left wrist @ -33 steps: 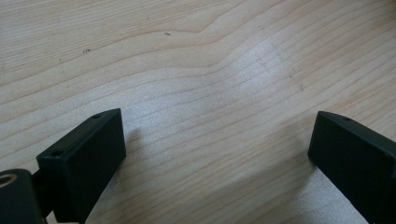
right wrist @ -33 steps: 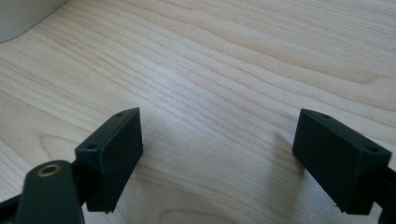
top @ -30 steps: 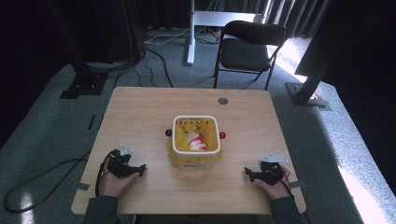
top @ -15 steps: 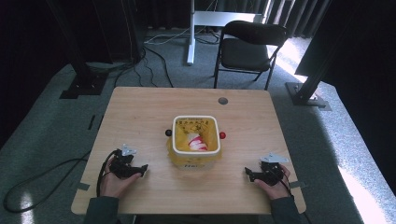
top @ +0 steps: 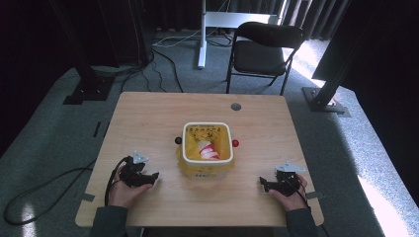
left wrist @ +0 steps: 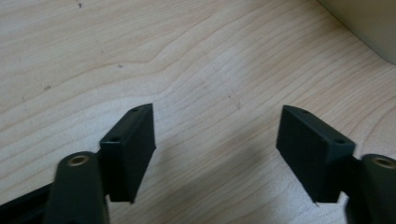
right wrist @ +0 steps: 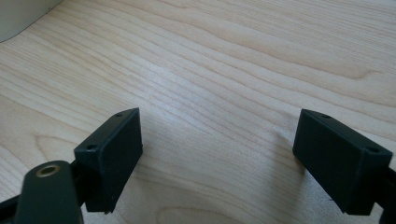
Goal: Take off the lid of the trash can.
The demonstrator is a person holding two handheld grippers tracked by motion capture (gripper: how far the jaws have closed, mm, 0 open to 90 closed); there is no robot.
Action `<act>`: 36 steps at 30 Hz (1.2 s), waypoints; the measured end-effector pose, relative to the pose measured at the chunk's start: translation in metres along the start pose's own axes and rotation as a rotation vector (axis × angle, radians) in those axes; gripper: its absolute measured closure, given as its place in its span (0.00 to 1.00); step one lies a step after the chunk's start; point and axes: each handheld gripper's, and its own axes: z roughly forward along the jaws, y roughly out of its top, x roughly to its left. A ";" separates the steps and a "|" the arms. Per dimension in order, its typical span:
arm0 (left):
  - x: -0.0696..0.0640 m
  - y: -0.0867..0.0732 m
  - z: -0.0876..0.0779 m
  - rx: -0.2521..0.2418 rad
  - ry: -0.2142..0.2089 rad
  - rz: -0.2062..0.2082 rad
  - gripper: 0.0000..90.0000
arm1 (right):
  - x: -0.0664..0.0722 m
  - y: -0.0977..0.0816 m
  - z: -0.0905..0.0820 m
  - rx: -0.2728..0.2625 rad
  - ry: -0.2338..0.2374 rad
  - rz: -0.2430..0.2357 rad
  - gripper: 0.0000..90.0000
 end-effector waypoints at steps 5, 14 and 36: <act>-0.001 0.002 0.000 -0.015 -0.013 0.005 0.36 | 0.000 0.000 0.000 0.000 0.000 0.000 0.17; -0.006 0.003 0.001 -0.021 0.005 0.049 0.37 | 0.000 0.000 0.000 0.000 -0.001 0.003 0.17; -0.004 0.021 -0.004 -0.040 -0.020 0.072 0.39 | 0.000 0.000 0.000 0.000 -0.002 0.003 0.17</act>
